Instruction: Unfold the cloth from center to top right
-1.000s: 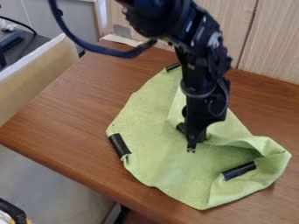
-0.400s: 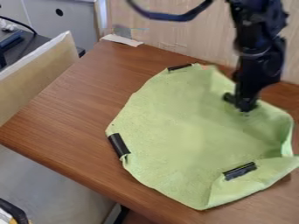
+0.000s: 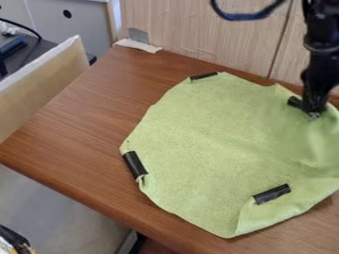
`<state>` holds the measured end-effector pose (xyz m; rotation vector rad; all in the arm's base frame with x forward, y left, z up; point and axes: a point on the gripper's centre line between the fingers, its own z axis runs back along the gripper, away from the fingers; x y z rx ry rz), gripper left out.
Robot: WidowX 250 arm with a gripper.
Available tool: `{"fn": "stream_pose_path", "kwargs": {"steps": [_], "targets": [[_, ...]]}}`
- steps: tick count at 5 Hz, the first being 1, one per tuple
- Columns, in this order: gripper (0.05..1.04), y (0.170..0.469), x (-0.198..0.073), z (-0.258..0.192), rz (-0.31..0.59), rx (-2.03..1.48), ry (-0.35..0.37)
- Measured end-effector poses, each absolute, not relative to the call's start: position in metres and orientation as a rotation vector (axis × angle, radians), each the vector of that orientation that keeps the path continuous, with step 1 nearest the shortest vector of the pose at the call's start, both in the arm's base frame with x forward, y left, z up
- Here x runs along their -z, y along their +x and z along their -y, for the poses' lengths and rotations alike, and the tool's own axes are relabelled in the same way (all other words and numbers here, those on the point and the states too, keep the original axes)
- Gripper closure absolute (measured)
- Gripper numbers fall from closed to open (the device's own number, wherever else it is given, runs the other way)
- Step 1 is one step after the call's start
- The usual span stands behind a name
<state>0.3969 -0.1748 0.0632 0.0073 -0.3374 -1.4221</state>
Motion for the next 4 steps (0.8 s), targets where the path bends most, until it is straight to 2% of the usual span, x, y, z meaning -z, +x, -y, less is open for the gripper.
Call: {"fn": "stream_pose_path", "kwargs": {"steps": [2,3,4], "targets": [[1.025,0.407,-0.022,0.201,0.274,1.486,-0.045],[1.007,0.405,-0.015,0.203,0.261,1.488,-0.048],[0.857,0.403,-0.012,0.201,0.25,1.474,-0.043]]}}
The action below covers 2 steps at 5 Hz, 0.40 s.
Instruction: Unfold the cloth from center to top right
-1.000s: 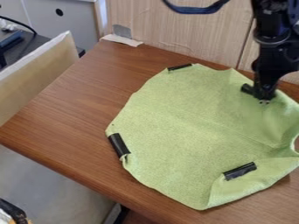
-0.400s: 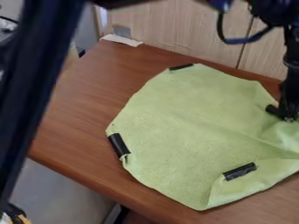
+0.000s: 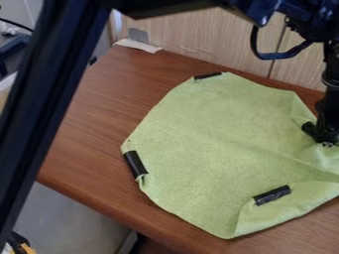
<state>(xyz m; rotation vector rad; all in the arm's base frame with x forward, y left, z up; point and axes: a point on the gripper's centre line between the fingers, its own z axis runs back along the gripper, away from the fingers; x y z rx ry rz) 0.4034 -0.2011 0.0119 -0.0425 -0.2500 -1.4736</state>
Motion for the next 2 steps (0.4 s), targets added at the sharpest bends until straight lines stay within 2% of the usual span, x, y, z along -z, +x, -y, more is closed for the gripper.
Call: {"fn": "stream_pose_path", "kwargs": {"steps": [1,2], "targets": [[0.61,0.3994,-0.0081,0.1987,0.232,1.474,-0.04],[0.322,0.3971,-0.0102,0.1981,0.236,1.472,-0.037]]}}
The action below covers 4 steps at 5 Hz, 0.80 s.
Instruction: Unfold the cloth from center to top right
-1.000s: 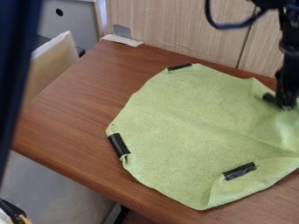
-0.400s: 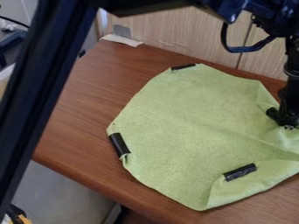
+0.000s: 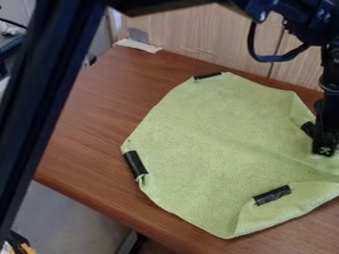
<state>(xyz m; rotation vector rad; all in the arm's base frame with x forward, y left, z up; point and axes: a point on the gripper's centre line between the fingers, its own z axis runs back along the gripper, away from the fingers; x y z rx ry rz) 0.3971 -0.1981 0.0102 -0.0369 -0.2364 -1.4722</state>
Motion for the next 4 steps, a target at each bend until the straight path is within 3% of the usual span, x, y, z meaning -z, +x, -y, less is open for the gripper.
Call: {"fn": "stream_pose_path", "kwargs": {"steps": [1,2,4], "targets": [[0.094,0.399,-0.019,0.196,0.253,1.464,-0.017],[0.081,0.398,-0.019,0.194,0.245,1.451,-0.008],[0.083,0.389,-0.064,0.186,0.292,1.432,0.065]]}}
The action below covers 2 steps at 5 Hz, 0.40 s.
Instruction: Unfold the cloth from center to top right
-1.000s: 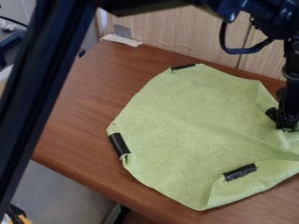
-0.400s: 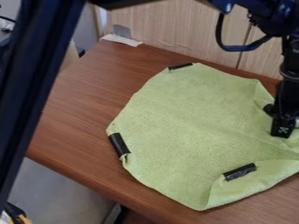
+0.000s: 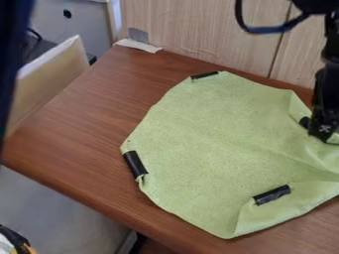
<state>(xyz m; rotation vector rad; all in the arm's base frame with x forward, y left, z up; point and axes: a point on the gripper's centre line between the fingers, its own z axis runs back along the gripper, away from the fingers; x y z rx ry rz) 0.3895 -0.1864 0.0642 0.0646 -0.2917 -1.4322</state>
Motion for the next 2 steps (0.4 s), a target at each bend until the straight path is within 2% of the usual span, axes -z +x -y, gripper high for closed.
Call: {"fn": "stream_pose_path", "kwargs": {"steps": [1,2], "targets": [[0.083,0.379,-0.098,0.181,0.329,1.41,0.088],[0.083,0.353,-0.106,0.171,0.317,1.388,0.066]]}}
